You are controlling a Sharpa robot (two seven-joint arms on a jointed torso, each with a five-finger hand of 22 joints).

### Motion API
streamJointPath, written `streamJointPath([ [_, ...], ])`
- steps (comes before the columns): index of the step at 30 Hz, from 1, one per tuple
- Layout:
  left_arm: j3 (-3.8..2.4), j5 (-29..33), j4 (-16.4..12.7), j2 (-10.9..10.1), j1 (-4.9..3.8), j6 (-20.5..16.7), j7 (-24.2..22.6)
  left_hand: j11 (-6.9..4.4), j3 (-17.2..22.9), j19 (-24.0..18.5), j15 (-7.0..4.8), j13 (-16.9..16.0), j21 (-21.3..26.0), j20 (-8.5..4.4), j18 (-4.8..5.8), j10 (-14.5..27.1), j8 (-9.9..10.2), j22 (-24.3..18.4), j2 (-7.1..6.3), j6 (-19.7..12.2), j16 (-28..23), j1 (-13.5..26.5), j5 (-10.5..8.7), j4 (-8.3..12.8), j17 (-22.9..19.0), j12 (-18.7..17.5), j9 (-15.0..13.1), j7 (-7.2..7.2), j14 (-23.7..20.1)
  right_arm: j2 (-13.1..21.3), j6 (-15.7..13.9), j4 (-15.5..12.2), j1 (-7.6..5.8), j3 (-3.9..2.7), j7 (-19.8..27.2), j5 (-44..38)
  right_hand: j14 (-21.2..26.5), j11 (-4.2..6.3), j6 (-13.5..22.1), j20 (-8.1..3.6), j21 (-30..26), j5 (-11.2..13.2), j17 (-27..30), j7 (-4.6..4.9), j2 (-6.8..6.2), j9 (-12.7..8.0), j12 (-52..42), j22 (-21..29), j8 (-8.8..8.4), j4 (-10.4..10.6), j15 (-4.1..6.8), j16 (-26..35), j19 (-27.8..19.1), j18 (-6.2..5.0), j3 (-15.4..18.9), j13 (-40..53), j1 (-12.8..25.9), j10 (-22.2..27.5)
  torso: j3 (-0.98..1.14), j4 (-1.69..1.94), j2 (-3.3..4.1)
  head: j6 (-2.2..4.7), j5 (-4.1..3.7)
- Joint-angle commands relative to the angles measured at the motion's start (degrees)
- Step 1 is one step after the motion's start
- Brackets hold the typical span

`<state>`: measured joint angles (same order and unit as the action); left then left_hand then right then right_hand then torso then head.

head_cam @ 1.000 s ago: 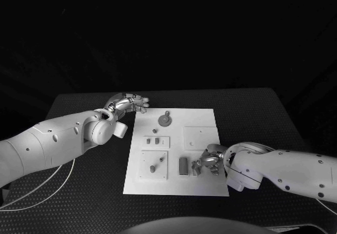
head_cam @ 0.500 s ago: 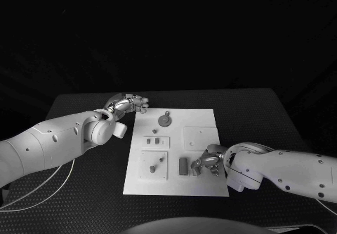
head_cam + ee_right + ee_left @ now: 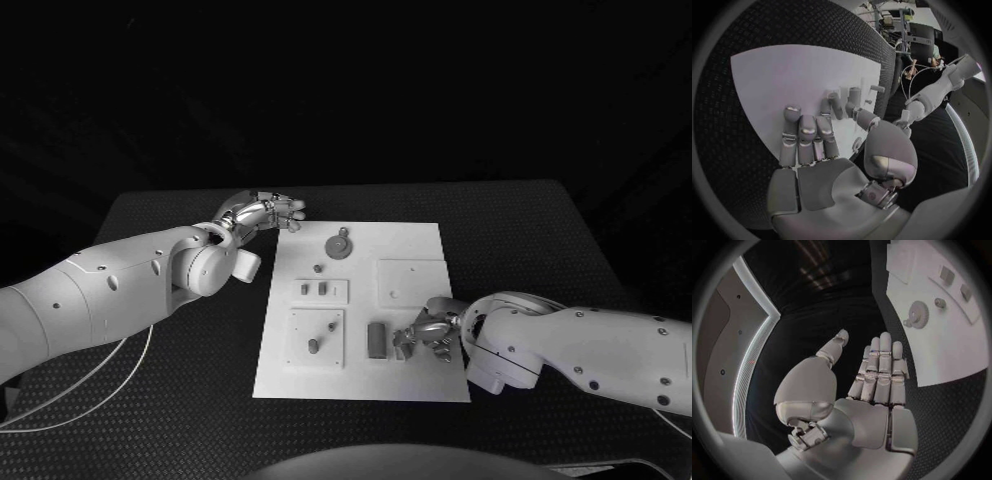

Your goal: Assemble the parts on the task board

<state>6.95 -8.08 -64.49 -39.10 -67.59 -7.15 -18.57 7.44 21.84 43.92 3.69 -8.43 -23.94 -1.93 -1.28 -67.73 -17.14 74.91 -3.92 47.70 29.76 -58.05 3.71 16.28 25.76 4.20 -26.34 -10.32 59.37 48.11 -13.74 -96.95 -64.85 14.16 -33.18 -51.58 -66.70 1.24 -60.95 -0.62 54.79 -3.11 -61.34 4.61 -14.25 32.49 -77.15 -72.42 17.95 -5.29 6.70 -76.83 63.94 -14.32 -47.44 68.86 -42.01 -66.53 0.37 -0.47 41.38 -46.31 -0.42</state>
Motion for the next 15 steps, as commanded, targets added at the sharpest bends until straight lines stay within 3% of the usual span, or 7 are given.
streamJointPath([
  [1, -0.02, -0.2, -0.1, 0.1, -0.04, 0.9, -0.3, 0.03, 0.0, -0.1, 0.35, 0.1, 0.3, 0.2, -0.22, 0.4, 0.0, 1.3, -0.14, -0.5, -0.3, 0.1, -0.2, 0.1, 0.1, -0.3, 0.1, -0.13, -0.1, 0.3, 1.5, -0.2, 0.06, 0.02, 0.6, 0.2, 0.0, 0.17, -0.3, -0.35, 0.3, 0.2, -0.1, 0.14, -0.01, 0.1, 0.4, 0.1, 0.14, 0.1, 0.31, 0.3, 0.2, -0.68, -0.3, 0.1, 0.5, 0.0, 0.04, -0.01, 0.01, 0.03, 0.03],
  [15, 0.02, -0.2, 0.4, 0.1, -0.05, 0.7, -0.2, 0.04, 0.0, -0.2, 0.37, 0.1, 0.4, 0.23, -0.22, 0.4, 0.0, 1.2, -0.23, -0.5, -0.5, 0.0, -0.2, 0.1, 0.1, -0.2, 0.1, -0.16, -0.1, 1.3, 3.0, -0.8, 0.05, 0.01, 0.6, 0.2, 0.1, 0.16, -0.2, -0.35, 0.3, 0.2, -0.2, 0.16, -0.39, 0.1, 0.4, 0.0, 0.12, 0.1, 0.3, 0.3, 0.1, -0.68, -0.4, 0.1, 0.8, 0.1, 0.02, 0.02, 0.01, 0.04, 0.1],
])
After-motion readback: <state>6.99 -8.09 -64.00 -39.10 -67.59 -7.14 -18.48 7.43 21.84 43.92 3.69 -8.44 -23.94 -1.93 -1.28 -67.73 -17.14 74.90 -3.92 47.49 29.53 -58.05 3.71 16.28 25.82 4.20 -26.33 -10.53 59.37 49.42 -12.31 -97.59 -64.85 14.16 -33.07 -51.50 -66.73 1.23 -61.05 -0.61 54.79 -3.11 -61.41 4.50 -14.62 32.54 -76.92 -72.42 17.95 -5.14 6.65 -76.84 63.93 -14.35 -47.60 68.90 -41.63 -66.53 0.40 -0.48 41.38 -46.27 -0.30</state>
